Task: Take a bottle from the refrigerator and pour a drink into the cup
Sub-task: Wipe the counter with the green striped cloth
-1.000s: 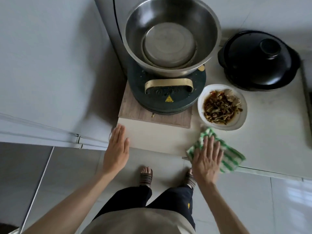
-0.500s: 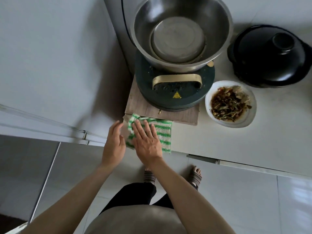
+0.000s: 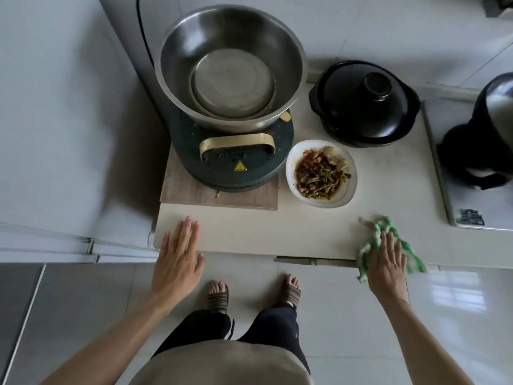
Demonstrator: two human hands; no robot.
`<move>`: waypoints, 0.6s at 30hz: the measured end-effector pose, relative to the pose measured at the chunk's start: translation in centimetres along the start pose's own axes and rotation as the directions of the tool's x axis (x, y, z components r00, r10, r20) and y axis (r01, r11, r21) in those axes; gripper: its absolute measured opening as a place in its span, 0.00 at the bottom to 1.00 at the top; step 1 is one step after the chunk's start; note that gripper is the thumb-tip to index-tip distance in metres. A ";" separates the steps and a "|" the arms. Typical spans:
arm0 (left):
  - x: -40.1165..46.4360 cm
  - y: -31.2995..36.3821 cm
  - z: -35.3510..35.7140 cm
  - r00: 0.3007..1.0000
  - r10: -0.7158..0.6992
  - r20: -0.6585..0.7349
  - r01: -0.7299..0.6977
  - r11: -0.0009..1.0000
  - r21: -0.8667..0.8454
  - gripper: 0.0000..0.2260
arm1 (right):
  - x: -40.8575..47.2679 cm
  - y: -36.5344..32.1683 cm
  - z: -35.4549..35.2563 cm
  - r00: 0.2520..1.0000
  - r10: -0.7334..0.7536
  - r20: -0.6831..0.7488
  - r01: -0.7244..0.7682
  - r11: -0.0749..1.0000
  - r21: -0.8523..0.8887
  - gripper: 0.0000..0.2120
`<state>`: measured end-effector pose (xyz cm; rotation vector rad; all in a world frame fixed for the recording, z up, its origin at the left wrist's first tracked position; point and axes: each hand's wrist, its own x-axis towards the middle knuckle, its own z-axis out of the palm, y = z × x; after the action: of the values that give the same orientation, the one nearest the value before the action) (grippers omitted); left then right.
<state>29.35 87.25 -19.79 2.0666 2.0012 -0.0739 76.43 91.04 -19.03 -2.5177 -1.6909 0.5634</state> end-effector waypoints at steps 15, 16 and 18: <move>-2.6 -1.6 -2.5 0.971 -0.218 -0.098 0.198 0.963 -0.183 0.34 | -9.7 -24.3 12.1 0.844 -0.524 0.110 0.533 0.843 -0.071 0.29; -2.7 -1.5 -2.6 0.968 -0.227 -0.103 0.203 0.957 -0.206 0.34 | -9.9 -25.8 12.3 0.820 -0.556 0.138 0.568 0.821 -0.063 0.28; -2.8 -1.3 -2.9 0.965 -0.238 -0.109 0.208 0.950 -0.232 0.34 | -10.3 -28.8 12.7 0.767 -0.615 0.183 0.631 0.775 -0.040 0.28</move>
<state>27.55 85.22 -16.56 1.7459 2.2062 0.2407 43.35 91.25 -21.05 -1.7899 -2.4967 0.6278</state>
